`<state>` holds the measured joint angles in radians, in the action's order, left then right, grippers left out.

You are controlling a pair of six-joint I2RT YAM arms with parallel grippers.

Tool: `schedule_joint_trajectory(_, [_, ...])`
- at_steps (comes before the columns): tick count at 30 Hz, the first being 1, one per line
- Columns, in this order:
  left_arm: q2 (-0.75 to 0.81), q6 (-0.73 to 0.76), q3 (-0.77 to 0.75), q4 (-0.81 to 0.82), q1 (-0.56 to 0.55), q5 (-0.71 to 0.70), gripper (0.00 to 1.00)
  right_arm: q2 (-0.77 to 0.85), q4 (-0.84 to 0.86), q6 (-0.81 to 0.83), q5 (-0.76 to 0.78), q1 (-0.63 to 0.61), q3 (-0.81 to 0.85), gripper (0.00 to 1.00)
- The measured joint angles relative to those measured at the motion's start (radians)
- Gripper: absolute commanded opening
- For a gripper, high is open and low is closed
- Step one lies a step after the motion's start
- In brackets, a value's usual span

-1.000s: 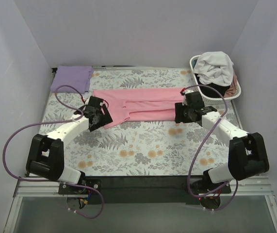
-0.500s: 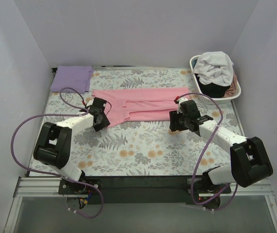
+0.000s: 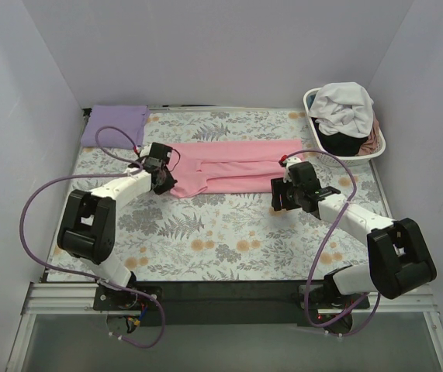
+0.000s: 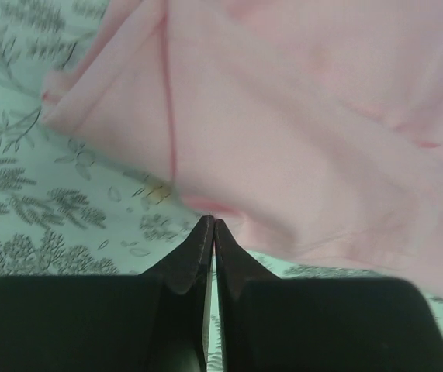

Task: Fold and stack the t-shirts
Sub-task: Fold the tshirt

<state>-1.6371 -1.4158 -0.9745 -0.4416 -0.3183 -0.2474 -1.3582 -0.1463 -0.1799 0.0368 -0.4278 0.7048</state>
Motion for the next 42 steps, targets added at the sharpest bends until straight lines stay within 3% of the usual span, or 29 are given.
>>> schedule_joint_trajectory(7, [-0.111,0.052,-0.277,0.009,0.001,-0.024,0.0,-0.001,0.005,-0.001,0.04,0.0,0.0,0.76])
schedule_joint_trajectory(14, [-0.319,0.101,-0.518,0.016,0.03,-0.034,0.0,-0.037,0.015,-0.004,0.063,0.0,0.008,0.8])
schedule_joint_trajectory(22, [-0.465,0.114,-0.657,0.021,0.106,-0.013,0.0,-0.053,0.016,-0.004,0.071,0.002,0.036,0.8])
schedule_joint_trajectory(26, [-0.523,0.138,-0.703,0.032,0.131,0.021,0.13,-0.059,0.015,-0.004,0.071,0.011,0.043,0.8])
schedule_joint_trajectory(27, [-0.534,0.144,-0.708,0.036,0.132,0.027,0.2,-0.06,0.015,-0.004,0.069,0.016,0.045,0.8])
schedule_joint_trajectory(28, [-0.542,0.15,-0.709,0.038,0.132,0.033,0.38,-0.063,0.016,-0.004,0.065,0.026,0.048,0.8])
schedule_joint_trajectory(31, [-0.543,0.159,-0.705,0.035,0.13,0.051,0.71,-0.072,0.016,-0.012,0.037,0.074,0.06,0.78])
schedule_joint_trajectory(37, [-0.345,0.136,-0.518,0.058,0.127,0.051,0.73,-0.063,0.026,-0.055,-0.089,0.219,0.066,0.72])
schedule_joint_trajectory(42, [-0.004,0.082,-0.273,0.086,0.134,0.068,0.53,-0.035,0.099,-0.114,-0.2,0.334,0.066,0.64])
